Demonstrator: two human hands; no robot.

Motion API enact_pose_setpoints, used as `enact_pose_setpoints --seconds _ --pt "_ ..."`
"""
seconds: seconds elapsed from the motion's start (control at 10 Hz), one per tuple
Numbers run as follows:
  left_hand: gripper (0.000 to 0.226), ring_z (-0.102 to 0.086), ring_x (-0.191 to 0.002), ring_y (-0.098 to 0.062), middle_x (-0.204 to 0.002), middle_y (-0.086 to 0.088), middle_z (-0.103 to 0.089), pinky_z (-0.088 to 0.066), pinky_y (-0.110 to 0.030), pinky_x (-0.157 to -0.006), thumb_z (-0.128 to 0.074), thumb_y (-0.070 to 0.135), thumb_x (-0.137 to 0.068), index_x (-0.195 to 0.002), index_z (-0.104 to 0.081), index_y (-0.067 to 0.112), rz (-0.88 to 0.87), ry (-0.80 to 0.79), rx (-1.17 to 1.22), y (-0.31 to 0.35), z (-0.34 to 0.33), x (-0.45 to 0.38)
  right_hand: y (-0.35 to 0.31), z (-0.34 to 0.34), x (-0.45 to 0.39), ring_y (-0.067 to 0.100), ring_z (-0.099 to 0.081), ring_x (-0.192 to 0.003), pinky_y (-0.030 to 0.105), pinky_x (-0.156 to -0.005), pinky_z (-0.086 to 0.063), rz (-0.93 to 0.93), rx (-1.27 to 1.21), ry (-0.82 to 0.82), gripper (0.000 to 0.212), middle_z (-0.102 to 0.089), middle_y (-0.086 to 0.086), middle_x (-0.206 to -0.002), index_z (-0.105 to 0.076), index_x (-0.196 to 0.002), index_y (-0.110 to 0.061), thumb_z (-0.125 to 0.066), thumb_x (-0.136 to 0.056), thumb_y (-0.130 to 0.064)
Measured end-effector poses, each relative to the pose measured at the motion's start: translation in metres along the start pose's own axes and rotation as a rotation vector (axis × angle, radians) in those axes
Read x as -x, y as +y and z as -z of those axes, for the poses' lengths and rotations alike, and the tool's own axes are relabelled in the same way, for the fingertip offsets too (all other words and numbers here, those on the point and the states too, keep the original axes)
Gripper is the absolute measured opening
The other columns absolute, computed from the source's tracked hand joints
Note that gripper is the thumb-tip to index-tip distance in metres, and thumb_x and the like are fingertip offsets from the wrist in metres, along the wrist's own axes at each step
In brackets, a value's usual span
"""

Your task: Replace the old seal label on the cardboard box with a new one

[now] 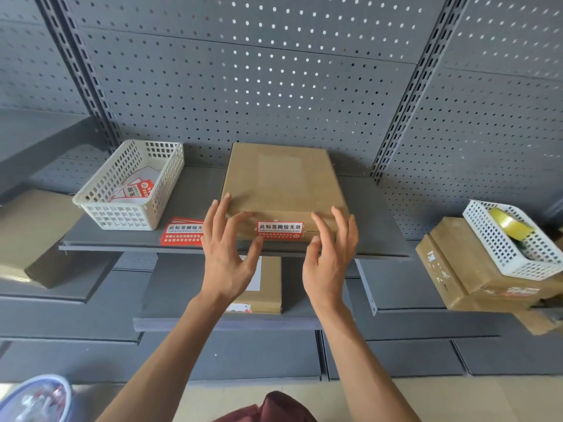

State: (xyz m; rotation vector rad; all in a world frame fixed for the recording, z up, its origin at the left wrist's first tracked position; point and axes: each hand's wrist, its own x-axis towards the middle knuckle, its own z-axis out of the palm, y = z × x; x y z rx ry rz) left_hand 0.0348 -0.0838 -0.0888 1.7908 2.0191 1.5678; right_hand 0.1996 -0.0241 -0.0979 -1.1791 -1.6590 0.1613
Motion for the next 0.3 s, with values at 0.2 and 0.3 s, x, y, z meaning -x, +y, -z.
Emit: enact_pose_setpoints --seconds 0.2,0.3 --pt "0.03 -0.018 -0.155 -0.024 -0.163 0.0 -0.034 -0.021 -0.053 -0.122 -0.059 0.038 -0.095 -0.122 -0.064 0.026 -0.017 -0.03 -0.032 -0.005 0.009 -0.002 0.007 0.012 -0.005 0.033 -0.033 -0.147 0.046 -0.117 -0.028 0.026 -0.016 -0.033 0.051 -0.051 -0.001 -0.15 -0.063 -0.132 -0.018 -0.055 -0.089 0.008" --pt "0.032 -0.029 -0.149 -0.023 -0.152 0.002 -0.05 -0.028 -0.048 -0.117 -0.055 0.046 -0.098 -0.118 -0.069 0.025 -0.008 0.013 -0.058 0.0 0.022 -0.017 0.018 0.034 -0.019 0.029 -0.049 -0.136 0.055 -0.11 -0.038 0.082 -0.009 -0.027 0.045 -0.061 -0.001 -0.139 -0.065 -0.13 -0.015 -0.055 -0.089 0.002"
